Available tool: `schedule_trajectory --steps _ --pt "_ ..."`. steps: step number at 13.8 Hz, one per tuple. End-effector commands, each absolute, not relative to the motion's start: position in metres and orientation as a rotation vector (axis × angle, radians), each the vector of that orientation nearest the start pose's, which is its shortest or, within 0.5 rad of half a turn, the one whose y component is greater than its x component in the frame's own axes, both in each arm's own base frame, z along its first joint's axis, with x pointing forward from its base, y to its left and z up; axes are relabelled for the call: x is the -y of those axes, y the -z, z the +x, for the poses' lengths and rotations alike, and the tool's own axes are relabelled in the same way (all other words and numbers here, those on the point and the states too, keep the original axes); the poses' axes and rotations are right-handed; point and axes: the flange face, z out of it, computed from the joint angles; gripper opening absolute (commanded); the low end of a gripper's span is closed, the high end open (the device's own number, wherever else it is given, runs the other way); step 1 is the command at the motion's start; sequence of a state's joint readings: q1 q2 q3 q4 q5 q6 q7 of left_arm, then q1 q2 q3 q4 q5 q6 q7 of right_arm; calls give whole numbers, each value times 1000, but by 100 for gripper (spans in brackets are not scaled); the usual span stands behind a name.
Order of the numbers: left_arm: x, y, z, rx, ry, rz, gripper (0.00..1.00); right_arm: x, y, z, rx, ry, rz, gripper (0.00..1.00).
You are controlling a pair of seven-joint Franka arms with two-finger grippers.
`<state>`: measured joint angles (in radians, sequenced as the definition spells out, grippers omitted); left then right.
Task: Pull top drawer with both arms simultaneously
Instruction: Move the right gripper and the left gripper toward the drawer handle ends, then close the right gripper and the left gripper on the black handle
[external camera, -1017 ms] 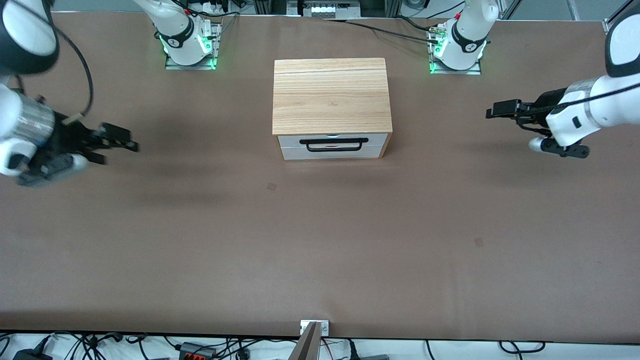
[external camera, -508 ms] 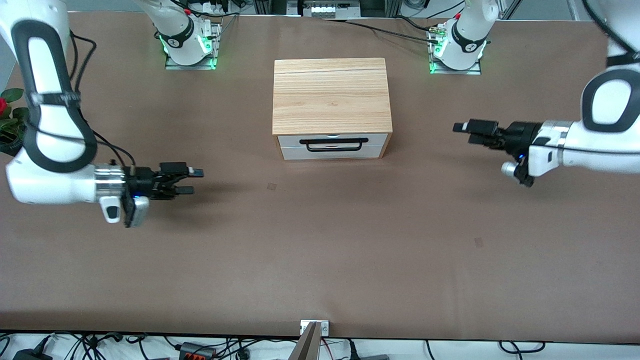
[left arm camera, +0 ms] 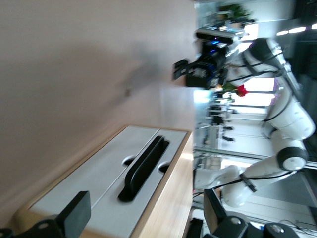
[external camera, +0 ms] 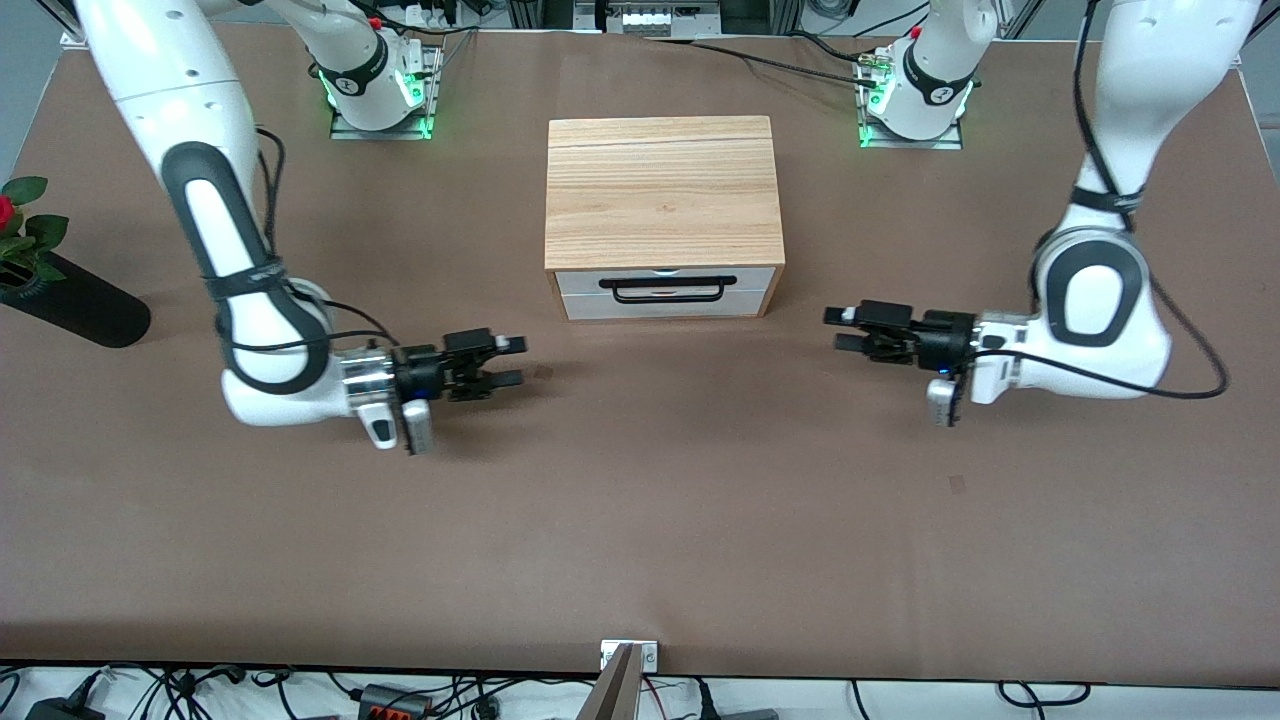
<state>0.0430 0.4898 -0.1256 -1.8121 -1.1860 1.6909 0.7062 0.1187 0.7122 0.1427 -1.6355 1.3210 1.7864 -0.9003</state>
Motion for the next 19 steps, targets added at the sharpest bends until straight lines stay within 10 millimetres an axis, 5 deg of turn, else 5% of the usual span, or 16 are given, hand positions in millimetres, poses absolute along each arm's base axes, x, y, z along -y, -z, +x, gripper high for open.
schedule_trajectory --steps 1,6,12,14,19 --pt "155 -245 593 181 67 1747 100 -284 -204 615 329 -43 -1677 100" --pt "202 -195 546 173 -7 1693 100 -310 -181 602 314 -102 -1653 100" --pt "224 -180 515 150 60 1654 86 -344 -168 576 276 -230 -1579 100" --pt "224 -178 514 149 61 1659 79 -351 -158 568 278 -262 -1570 94" --pt "236 -167 499 157 100 1657 51 -347 -157 559 316 -330 -1513 48"
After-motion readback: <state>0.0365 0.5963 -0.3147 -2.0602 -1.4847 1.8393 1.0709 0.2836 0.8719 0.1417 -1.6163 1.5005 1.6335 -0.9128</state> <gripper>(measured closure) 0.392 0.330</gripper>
